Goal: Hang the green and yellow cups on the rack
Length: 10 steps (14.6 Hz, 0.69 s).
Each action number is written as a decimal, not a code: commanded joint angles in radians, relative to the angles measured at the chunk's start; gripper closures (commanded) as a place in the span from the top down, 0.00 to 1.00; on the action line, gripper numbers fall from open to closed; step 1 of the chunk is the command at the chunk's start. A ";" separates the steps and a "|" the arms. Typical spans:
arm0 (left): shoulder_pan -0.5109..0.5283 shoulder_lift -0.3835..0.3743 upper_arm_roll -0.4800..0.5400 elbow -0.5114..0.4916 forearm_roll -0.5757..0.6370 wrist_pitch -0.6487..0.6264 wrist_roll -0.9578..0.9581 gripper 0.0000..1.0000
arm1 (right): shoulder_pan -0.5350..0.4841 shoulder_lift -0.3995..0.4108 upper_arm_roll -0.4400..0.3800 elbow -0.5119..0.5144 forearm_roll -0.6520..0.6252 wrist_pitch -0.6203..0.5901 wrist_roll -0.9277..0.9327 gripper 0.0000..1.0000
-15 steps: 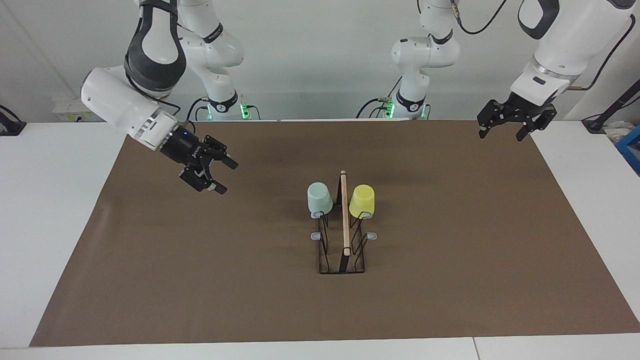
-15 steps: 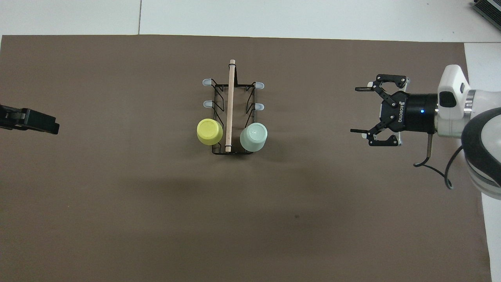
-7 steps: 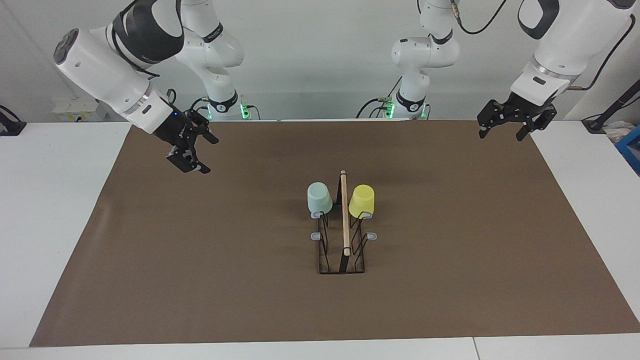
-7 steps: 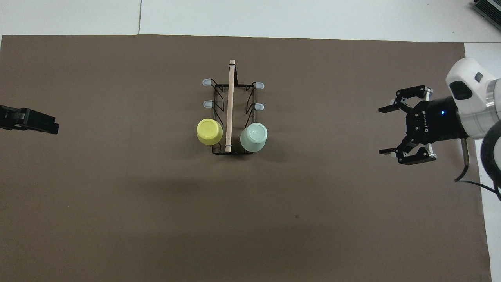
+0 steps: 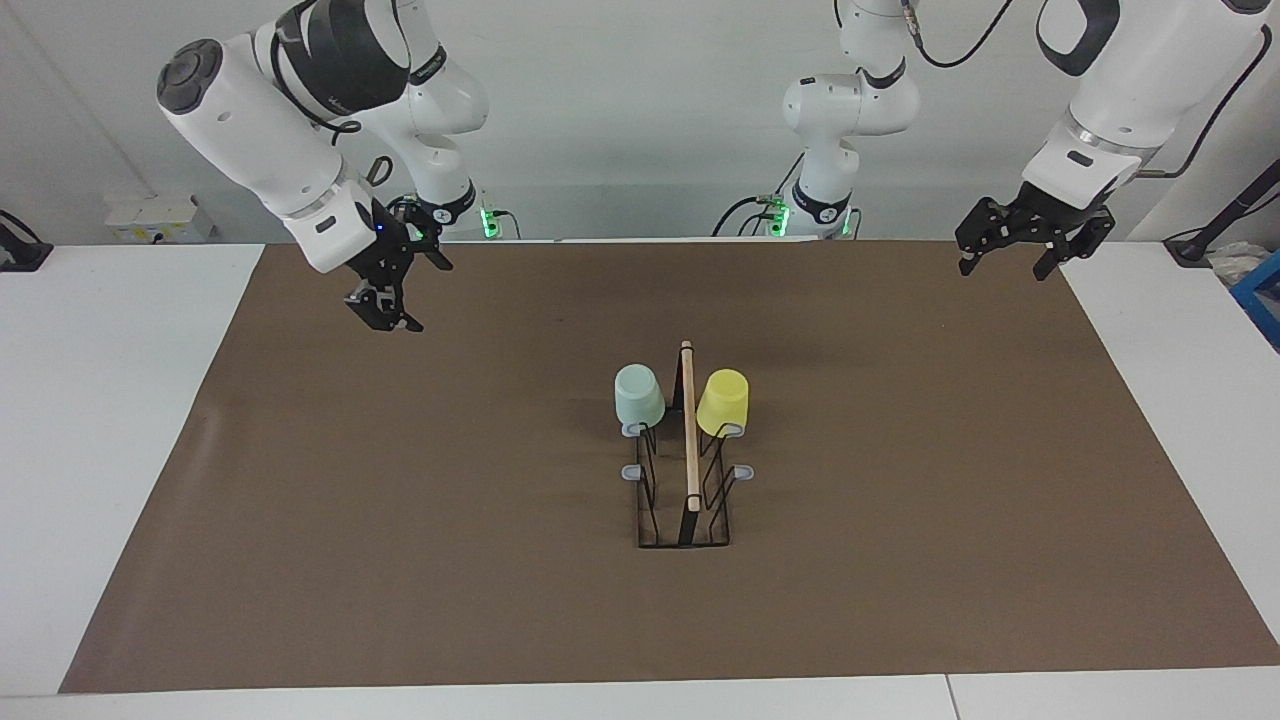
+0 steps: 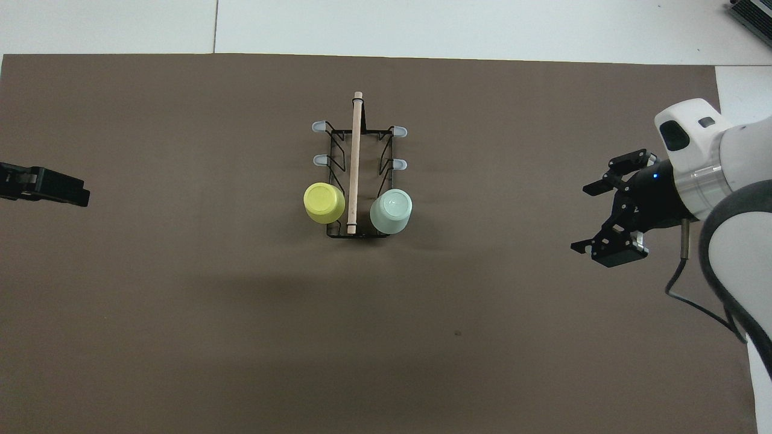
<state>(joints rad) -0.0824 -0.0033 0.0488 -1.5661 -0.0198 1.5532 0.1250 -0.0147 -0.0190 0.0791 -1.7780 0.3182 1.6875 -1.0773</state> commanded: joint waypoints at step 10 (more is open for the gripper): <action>0.012 -0.032 -0.009 -0.034 0.011 -0.001 -0.010 1.00 | -0.047 -0.013 -0.047 -0.006 -0.191 -0.038 0.432 1.00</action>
<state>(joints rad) -0.0824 -0.0033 0.0488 -1.5661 -0.0198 1.5532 0.1246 -0.0528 -0.0192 0.0511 -1.7775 0.1508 1.6511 -0.6654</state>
